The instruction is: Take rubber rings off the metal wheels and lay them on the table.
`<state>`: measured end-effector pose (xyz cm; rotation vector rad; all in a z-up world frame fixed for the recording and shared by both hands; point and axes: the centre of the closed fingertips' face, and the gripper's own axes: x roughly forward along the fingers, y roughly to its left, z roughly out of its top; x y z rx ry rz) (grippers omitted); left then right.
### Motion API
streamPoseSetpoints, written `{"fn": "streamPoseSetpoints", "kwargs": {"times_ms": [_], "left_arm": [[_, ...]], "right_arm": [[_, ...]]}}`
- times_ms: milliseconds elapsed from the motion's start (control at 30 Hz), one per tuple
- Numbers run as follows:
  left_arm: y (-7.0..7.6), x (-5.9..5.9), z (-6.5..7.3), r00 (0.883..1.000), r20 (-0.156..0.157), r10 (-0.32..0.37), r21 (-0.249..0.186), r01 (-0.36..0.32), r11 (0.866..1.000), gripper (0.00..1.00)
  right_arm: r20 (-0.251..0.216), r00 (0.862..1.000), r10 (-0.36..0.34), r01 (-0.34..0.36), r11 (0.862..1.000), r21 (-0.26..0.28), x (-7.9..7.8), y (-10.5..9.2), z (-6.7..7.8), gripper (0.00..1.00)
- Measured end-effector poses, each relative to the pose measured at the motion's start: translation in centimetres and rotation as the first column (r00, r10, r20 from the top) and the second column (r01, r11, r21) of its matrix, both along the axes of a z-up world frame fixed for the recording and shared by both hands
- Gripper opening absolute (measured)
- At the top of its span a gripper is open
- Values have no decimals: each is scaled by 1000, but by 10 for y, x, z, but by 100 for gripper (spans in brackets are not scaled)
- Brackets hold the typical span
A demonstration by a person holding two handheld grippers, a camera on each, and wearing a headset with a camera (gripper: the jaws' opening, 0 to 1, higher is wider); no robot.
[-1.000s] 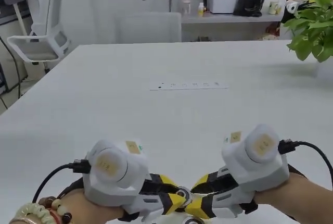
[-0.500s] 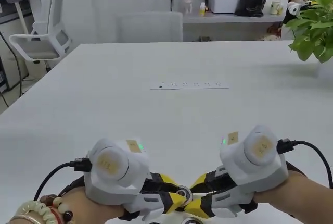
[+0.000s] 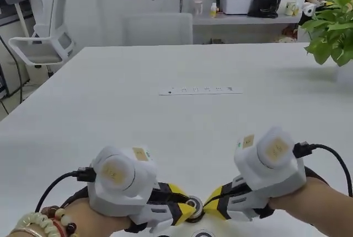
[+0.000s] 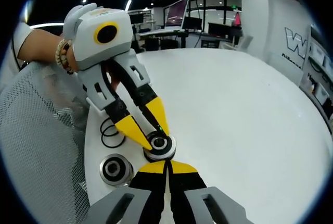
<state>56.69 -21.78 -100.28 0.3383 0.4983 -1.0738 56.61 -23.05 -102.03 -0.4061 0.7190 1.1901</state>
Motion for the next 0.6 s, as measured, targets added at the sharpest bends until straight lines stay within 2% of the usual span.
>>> {"fn": "streamPoseSetpoints", "kwargs": {"times_ms": [67,100,133,233,267,300,367,400,600], "left_arm": [[0,0,0,1000,0,1,0,-1,1000,14],[0,0,0,1000,0,1,0,-1,1000,14],[0,0,0,1000,-1,2,-1,-2,1000,14],[0,0,0,1000,-1,3,-1,-3,1000,14],[0,0,0,1000,-1,3,-2,-3,1000,14],[0,0,0,1000,-2,4,-2,-4,1000,14],[-1,-1,0,1000,-2,4,-2,-4,1000,14],[-1,-1,0,1000,-1,4,-1,-4,1000,14],[-1,-1,0,1000,5,3,6,-3,1000,14]], "right_arm": [[-23,999,-33,34,999,33,4,0,4,0],[-52,997,-56,59,997,43,4,-1,5,0],[-114,988,-106,113,992,58,4,-1,5,0],[-198,967,-162,187,975,118,6,1,11,0],[-253,948,-194,230,965,123,6,1,11,0],[-271,940,-209,248,961,119,6,0,10,0],[-299,929,-216,268,952,145,5,2,12,0],[-308,923,-230,279,952,126,6,1,11,0],[-289,933,-215,259,958,123,2,6,16,0]]}}
